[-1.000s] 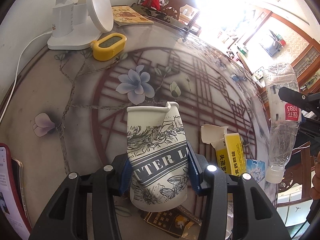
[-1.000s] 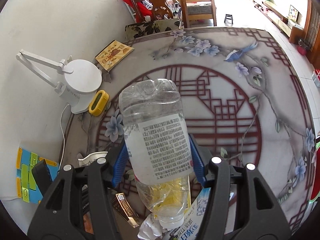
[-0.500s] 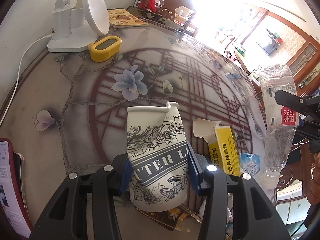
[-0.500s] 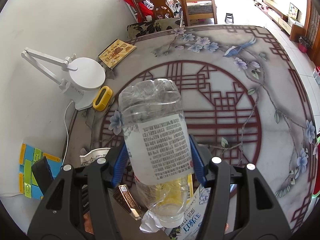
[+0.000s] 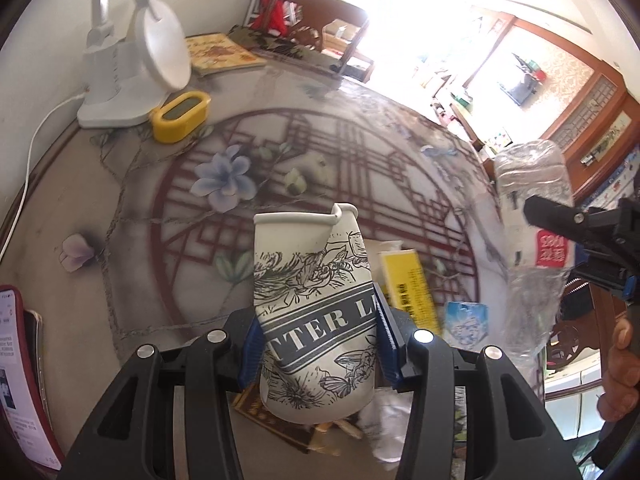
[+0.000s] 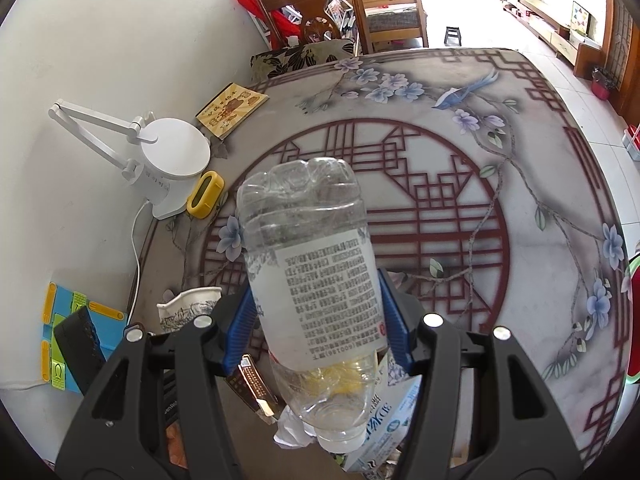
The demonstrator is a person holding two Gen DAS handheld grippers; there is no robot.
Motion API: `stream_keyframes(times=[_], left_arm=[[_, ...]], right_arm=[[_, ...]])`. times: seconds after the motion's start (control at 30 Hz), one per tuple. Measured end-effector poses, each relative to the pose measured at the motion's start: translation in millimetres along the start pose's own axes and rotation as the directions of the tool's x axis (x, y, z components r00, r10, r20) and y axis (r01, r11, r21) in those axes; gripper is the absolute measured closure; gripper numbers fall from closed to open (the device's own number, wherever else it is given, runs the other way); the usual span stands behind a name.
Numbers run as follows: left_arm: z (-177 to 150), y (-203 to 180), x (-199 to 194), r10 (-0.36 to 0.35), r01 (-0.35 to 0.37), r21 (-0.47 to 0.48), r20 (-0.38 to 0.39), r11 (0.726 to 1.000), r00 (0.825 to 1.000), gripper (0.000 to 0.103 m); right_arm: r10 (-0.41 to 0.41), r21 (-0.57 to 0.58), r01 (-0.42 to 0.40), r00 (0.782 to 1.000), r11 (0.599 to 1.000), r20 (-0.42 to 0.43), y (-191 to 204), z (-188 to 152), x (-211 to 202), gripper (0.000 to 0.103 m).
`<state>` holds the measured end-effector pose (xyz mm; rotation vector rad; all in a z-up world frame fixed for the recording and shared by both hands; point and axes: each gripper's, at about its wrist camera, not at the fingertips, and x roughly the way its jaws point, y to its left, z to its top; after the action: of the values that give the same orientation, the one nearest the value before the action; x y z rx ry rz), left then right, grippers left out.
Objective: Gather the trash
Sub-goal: 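Hold the cup and bottle while moving both tools over the table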
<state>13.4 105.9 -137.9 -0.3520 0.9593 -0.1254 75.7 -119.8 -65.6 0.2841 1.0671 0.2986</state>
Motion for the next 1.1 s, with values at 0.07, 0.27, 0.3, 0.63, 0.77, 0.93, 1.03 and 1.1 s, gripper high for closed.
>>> stream_keyframes(times=[0.07,0.27,0.3,0.63,0.77,0.93,1.03,1.1], left_arm=[[-0.5,-8.4,-2.7,-0.01,0.01,0.017,0.005,1.0,1.0,0.058],[-1.4,-29.3,-4.6,-0.026,0.025,0.06,0.005,0.998,1.0,0.058],[-1.5,-31.7,-4.6,-0.026,0.026,0.064,0.004,0.998,1.0,0.058],[-4.1,-64.4,-5.0,-0.041,0.041,0.122,-0.003,0.992,0.999,0.058],[-7.1,-79.3,-3.3,-0.049,0.05,0.147,-0.013,0.988,0.999,0.058],[-12.9,-100.8,-0.6,-0.065,0.068,0.181,-0.025,0.981,0.998,0.058],[-15.3,-115.0,1.5,-0.081,0.086,0.201,-0.034,0.976,0.996,0.058],[-16.8,-126.0,2.9,-0.09,0.096,0.22,-0.039,0.971,0.995,0.058]], right_arm=[[-0.001,0.007,0.001,1.0,1.0,0.005,-3.7,-1.3,-3.3,0.048],[-0.006,0.031,0.005,1.0,0.999,0.028,-16.1,-6.2,-16.7,0.048],[-0.007,0.038,0.006,0.999,0.999,0.034,-19.1,-7.0,-19.7,0.048],[-0.014,0.098,0.006,0.996,0.995,0.084,-50.6,-18.0,-48.8,0.048],[-0.024,0.128,0.011,0.995,0.992,0.1,-65.5,-23.9,-59.0,0.048],[-0.045,0.172,0.025,0.992,0.985,0.114,-89.3,-34.0,-71.4,0.048],[-0.059,0.193,0.035,0.991,0.981,0.119,-101.7,-39.5,-79.5,0.048],[-0.07,0.207,0.043,0.989,0.977,0.127,-108.8,-43.1,-86.0,0.048]])
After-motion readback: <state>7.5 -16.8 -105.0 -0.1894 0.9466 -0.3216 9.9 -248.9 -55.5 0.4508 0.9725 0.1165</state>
